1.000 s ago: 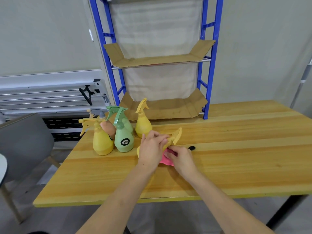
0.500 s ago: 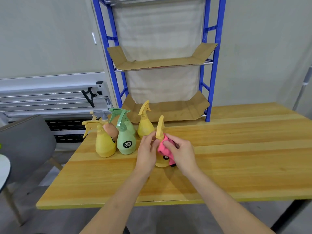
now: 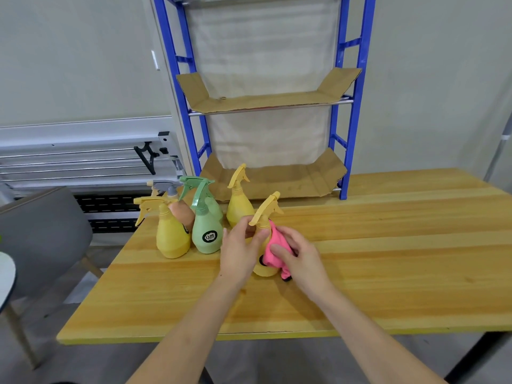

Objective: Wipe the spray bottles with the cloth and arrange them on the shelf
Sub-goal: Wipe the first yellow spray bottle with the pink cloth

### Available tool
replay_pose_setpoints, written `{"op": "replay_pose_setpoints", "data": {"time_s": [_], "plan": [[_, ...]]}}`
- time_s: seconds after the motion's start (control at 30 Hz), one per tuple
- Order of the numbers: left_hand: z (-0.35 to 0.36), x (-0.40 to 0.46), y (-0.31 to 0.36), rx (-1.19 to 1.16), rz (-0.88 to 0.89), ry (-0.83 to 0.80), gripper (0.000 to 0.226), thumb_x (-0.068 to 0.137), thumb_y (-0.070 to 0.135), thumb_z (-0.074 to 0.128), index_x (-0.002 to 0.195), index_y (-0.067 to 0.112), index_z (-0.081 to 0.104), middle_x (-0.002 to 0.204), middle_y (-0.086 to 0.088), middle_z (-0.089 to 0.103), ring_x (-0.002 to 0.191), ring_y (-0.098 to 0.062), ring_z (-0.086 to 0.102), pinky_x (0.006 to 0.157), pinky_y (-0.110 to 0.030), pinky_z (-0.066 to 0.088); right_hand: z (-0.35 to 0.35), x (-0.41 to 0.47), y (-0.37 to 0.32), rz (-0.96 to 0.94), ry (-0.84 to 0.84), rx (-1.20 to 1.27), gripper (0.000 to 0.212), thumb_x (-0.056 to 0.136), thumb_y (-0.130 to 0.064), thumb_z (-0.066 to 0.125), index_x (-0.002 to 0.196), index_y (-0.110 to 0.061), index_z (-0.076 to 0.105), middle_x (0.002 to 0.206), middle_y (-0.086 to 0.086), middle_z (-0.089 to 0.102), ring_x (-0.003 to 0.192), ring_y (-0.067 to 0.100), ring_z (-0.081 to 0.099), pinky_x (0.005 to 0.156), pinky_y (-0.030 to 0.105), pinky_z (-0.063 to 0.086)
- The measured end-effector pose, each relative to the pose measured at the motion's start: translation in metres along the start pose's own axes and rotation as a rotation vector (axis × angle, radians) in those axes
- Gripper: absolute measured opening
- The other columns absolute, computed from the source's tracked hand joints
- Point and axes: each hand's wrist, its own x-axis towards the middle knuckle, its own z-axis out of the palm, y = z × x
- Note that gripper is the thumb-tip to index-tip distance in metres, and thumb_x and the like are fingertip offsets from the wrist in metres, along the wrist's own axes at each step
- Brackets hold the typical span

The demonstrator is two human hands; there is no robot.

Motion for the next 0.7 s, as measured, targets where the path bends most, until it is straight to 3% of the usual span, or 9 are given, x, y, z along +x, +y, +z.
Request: {"op": "replay_pose_setpoints", "data": {"time_s": [0.1,0.2,0.27,0.43,0.57,0.7], "plan": [[0.002,0.002,-0.008,-0.029,0.034,-0.013,0.035,0.093,0.066,0.052,0.116,0.041,0.06,0.101,0.023,0.068,0.103,0.001,0.061,0.109,-0.057,0.042,0.002,0.013,-0.007,-0.037,-0.01,-0.098,0.044,0.098,-0.029,0.072,0.137,-0.047,0.06,0.11,-0.009,0.076,0.058,0.001,0.063,0.054,0.023,0.051],[0.002,0.004,-0.011,0.035,0.04,0.025,0.032,0.094,0.062,0.052,0.104,0.033,0.059,0.099,0.016,0.058,0.097,-0.012,0.061,0.099,-0.054,0.047,0.0,0.013,0.0,-0.005,-0.074,-0.087,0.049,0.099,-0.027,0.071,0.143,-0.045,0.059,0.093,-0.013,0.077,0.059,0.024,0.065,0.057,0.043,0.058],[0.001,0.004,-0.01,0.06,0.065,0.038,0.035,0.096,0.057,0.05,0.101,0.025,0.061,0.097,0.008,0.057,0.092,-0.017,0.06,0.093,-0.052,0.05,-0.005,0.012,0.009,0.037,-0.094,-0.107,0.049,0.1,-0.024,0.07,0.146,-0.039,0.059,0.081,-0.014,0.073,0.058,0.021,0.061,0.06,0.048,0.059],[0.002,0.006,-0.022,0.064,0.055,0.055,0.04,0.096,0.064,0.04,0.107,0.031,0.059,0.098,0.016,0.059,0.095,-0.012,0.06,0.104,-0.063,0.042,-0.012,0.004,0.022,0.01,-0.151,-0.507,0.048,0.1,-0.035,0.067,0.147,-0.041,0.055,0.1,-0.018,0.077,0.089,0.003,0.071,0.085,0.039,0.061],[0.004,0.003,-0.025,-0.021,0.026,0.052,0.039,0.087,0.081,0.039,0.108,0.051,0.052,0.1,0.024,0.066,0.099,0.005,0.062,0.108,-0.063,0.042,-0.001,-0.011,0.015,-0.003,0.012,-0.432,0.055,0.1,-0.029,0.069,0.15,-0.042,0.049,0.126,-0.016,0.071,0.114,0.008,0.068,0.099,0.029,0.055],[0.008,-0.003,-0.023,-0.097,0.027,0.037,0.021,0.087,0.074,0.049,0.105,0.063,0.05,0.105,0.035,0.065,0.101,0.012,0.06,0.112,-0.061,0.038,0.008,-0.009,0.004,-0.103,0.01,-0.263,0.054,0.104,-0.028,0.063,0.15,-0.049,0.044,0.122,-0.025,0.068,0.096,-0.006,0.066,0.083,0.018,0.053]]}}
